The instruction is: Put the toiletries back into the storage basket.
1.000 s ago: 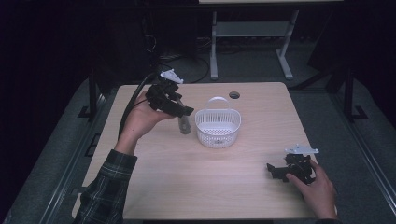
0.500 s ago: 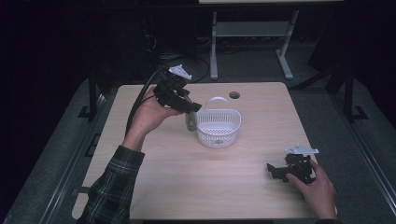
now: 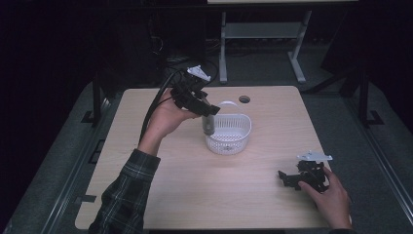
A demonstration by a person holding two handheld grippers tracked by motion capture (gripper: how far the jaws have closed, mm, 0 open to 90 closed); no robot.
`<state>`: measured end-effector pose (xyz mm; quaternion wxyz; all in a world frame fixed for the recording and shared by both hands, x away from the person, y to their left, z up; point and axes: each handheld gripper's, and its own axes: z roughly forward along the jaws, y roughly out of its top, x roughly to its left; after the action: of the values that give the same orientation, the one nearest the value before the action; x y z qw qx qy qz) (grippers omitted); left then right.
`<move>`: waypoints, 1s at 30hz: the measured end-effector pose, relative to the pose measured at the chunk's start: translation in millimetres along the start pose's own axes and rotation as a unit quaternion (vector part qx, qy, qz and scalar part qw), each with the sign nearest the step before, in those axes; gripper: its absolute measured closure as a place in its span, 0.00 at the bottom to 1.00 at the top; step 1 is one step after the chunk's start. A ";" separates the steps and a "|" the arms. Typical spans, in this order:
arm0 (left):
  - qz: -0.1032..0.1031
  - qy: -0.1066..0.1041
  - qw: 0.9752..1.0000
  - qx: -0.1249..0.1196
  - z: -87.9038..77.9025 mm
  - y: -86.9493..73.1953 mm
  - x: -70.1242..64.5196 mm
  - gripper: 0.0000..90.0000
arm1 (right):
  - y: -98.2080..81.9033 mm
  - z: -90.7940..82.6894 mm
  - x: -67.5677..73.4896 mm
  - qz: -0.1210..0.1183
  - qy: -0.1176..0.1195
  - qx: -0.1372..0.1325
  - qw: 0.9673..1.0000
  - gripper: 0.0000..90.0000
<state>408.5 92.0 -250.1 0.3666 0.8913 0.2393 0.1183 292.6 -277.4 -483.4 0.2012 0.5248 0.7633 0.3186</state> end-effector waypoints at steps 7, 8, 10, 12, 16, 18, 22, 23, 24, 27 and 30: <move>0.001 0.001 1.000 -0.007 11.6 4.1 -3.5 0.33 | 0.0 0.0 0.0 0.000 0.000 0.000 1.000 0.00; 0.001 0.001 1.000 -0.007 12.6 4.7 -3.7 0.33 | 0.0 0.0 0.0 0.000 0.000 0.000 1.000 0.00; 0.003 0.001 1.000 -0.008 16.1 5.8 -4.7 0.33 | 0.0 0.0 0.0 0.000 0.000 0.000 1.000 0.00; 0.007 0.002 1.000 -0.007 19.2 6.5 -5.7 0.33 | 0.0 0.0 0.0 0.000 0.000 0.000 1.000 0.00; 0.010 0.005 1.000 -0.007 24.8 7.4 -6.6 0.33 | 0.0 0.0 0.0 0.000 0.000 0.000 1.000 0.00; 0.013 0.005 1.000 -0.004 27.8 7.4 -6.4 0.33 | 0.0 0.0 0.0 0.000 0.000 0.000 1.000 0.00; 0.012 0.001 1.000 -0.003 33.7 5.4 -6.0 0.33 | 0.0 0.0 0.0 0.000 0.000 0.000 1.000 0.00; 0.012 0.001 1.000 -0.003 35.7 4.1 -5.7 0.33 | 0.0 0.0 0.0 0.000 0.000 0.000 1.000 0.00; 0.011 -0.001 1.000 -0.002 38.5 2.5 -5.3 0.33 | 0.0 -0.1 0.0 0.000 0.000 0.000 1.000 0.00; 0.008 0.000 1.000 0.000 44.2 -1.1 -4.3 0.33 | 0.0 0.0 0.0 0.000 0.000 0.000 1.000 0.00; 0.005 0.000 1.000 0.002 50.5 -5.7 -3.0 0.33 | 0.0 0.0 0.0 0.000 0.001 0.000 1.000 0.00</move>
<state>423.5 63.9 -289.7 0.3642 0.8931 0.2356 0.1197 292.7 -277.4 -483.4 0.2007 0.5248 0.7634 0.3188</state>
